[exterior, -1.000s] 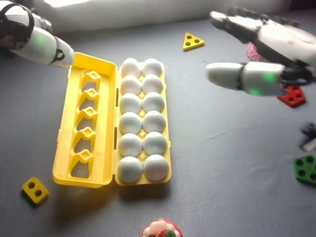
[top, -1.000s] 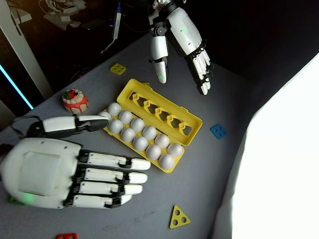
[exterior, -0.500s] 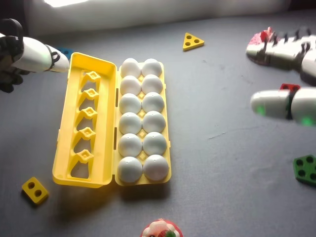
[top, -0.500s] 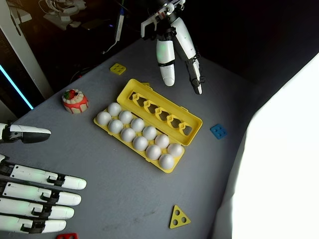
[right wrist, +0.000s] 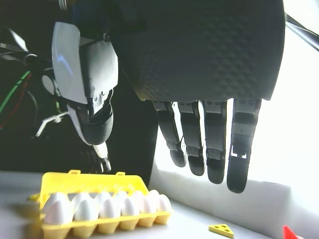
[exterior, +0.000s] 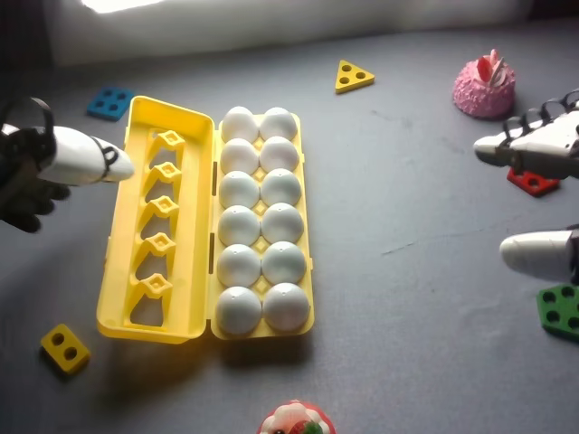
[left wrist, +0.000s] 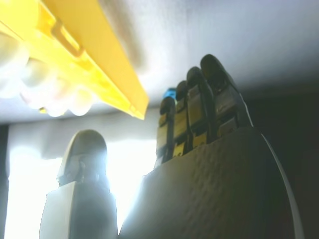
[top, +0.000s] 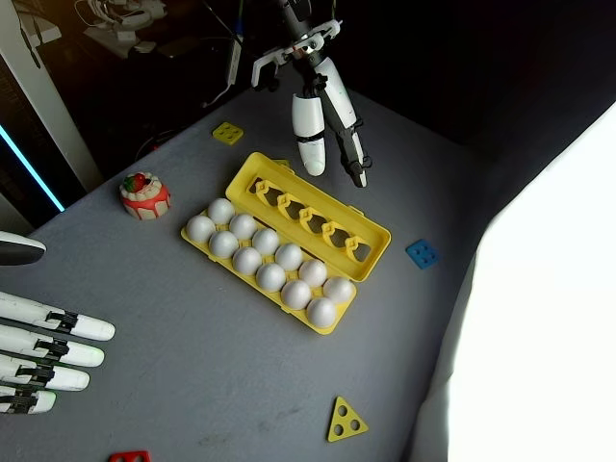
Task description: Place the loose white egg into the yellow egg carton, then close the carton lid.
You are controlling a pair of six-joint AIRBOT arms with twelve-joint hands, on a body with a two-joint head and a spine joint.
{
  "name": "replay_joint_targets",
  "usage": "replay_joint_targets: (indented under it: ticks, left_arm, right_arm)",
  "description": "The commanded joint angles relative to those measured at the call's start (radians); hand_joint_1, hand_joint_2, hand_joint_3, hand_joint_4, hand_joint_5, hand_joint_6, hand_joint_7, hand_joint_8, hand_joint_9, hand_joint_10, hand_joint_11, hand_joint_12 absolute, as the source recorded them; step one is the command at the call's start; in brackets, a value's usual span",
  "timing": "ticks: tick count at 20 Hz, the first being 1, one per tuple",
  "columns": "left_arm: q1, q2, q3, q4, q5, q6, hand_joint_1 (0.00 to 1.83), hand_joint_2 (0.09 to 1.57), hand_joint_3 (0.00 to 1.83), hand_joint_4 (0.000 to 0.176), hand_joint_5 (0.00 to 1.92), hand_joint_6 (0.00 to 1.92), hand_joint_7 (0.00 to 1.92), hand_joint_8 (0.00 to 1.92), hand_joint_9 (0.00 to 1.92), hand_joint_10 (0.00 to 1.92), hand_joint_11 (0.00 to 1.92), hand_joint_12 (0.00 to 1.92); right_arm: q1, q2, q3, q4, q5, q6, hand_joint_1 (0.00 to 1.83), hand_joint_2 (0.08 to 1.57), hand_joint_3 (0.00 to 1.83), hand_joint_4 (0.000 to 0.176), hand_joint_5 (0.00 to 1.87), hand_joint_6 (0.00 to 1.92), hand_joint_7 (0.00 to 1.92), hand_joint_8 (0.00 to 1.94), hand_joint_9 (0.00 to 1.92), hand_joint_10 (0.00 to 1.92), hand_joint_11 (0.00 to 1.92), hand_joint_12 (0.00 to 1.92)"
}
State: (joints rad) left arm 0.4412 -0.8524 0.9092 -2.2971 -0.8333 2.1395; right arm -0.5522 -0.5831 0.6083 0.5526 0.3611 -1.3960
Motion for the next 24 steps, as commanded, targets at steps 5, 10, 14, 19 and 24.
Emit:
replay_joint_targets:
  ticks: [5,10,14,19,24]
  left_arm:
    - [0.030,-0.032,0.011,0.057,0.031,-0.066,0.35,1.23,0.00,0.041,0.28,0.01,0.29,0.00,0.32,0.01,0.00,1.01]
    - [0.052,-0.057,0.027,0.057,0.039,-0.103,0.29,1.24,0.00,0.037,0.30,0.01,0.33,0.01,0.34,0.01,0.00,1.04]
    - [0.056,-0.062,0.027,0.057,0.041,-0.120,0.24,1.25,0.00,0.034,0.28,0.00,0.31,0.00,0.32,0.00,0.00,1.03]
    - [0.071,-0.066,0.024,0.057,0.047,-0.165,0.31,1.25,0.00,0.028,0.27,0.00,0.31,0.00,0.32,0.00,0.00,0.98]
    - [0.061,-0.070,0.022,0.057,0.052,-0.172,0.29,1.25,0.00,0.039,0.26,0.01,0.29,0.01,0.31,0.00,0.00,0.94]
  right_arm:
    - [0.017,0.011,-0.001,0.017,0.099,-0.012,0.09,1.20,0.00,0.000,0.17,0.00,0.17,0.00,0.06,0.33,0.00,0.62]
    - [0.020,0.008,-0.004,0.017,0.100,-0.012,0.08,1.20,0.00,0.000,0.18,0.01,0.19,0.00,0.03,0.43,0.00,0.75]
    - [0.021,0.007,-0.013,0.016,0.106,-0.013,0.06,1.21,0.00,0.000,0.17,0.00,0.19,0.00,0.02,0.47,0.00,0.73]
    - [0.022,0.007,-0.017,0.016,0.114,-0.013,0.10,1.20,0.00,0.000,0.18,0.01,0.19,0.00,0.02,0.46,0.00,0.70]
    - [0.022,0.007,-0.018,0.016,0.119,-0.013,0.06,1.22,0.00,0.000,0.12,0.00,0.12,0.00,0.00,0.38,0.00,0.66]
